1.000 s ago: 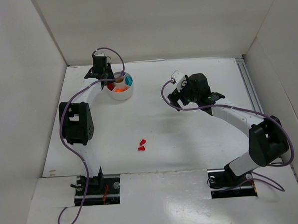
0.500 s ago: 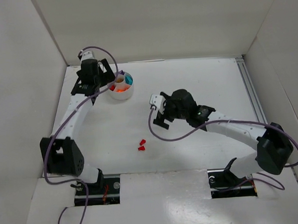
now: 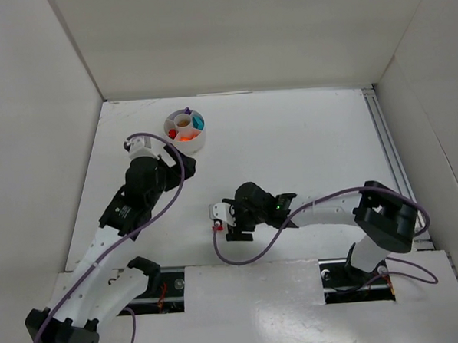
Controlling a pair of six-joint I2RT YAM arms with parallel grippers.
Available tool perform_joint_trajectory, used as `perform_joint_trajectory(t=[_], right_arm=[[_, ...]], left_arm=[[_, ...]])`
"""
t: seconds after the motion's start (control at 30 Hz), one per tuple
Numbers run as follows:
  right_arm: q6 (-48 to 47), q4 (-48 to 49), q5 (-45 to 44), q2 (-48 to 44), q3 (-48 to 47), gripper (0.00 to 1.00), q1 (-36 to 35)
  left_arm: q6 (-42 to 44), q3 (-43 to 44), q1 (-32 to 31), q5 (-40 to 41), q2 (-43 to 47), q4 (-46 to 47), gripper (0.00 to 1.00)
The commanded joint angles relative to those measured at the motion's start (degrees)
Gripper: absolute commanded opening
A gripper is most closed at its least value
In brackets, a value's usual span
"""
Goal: Sort the legos into containers by color
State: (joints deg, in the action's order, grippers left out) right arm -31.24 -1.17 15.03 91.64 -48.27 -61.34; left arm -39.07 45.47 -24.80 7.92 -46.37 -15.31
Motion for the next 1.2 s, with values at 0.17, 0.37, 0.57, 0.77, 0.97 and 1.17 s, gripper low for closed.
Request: perform_joint_trajectory(t=[0.17, 0.37, 0.57, 0.77, 0.97, 1.17], right_arm=[[3.6, 12.1, 3.2, 3.6, 3.4, 0.73, -3.4], [4.9, 15.8, 5.1, 11.3, 0.6, 0.61, -3.4], [8.0, 16.5, 1.9, 14.8, -1.2, 0.61, -3.4], [10.9, 16.5, -3.2, 14.8, -0.7, 0.64, -3.4], [10.3, 16.5, -3.2, 17.9, -3.9, 0.66, -3.4], [8.6, 16.5, -3.7, 19.1, -6.0, 0.52, -3.4]], left_arm=[[-4.2, -4.9, -0.7, 1.3, 4.8, -2.9, 1.0], [-5.2, -6.0, -0.7, 1.3, 5.4, -4.8, 1.0], [-5.8, -6.0, -0.7, 2.4, 5.9, -4.8, 1.0], [-6.5, -6.6, -0.7, 2.4, 5.9, -4.8, 1.0], [-7.0, -7.8, -0.7, 3.0, 8.3, -4.8, 1.0], [-7.5, -7.8, -0.7, 3.6, 9.5, -5.3, 1.0]])
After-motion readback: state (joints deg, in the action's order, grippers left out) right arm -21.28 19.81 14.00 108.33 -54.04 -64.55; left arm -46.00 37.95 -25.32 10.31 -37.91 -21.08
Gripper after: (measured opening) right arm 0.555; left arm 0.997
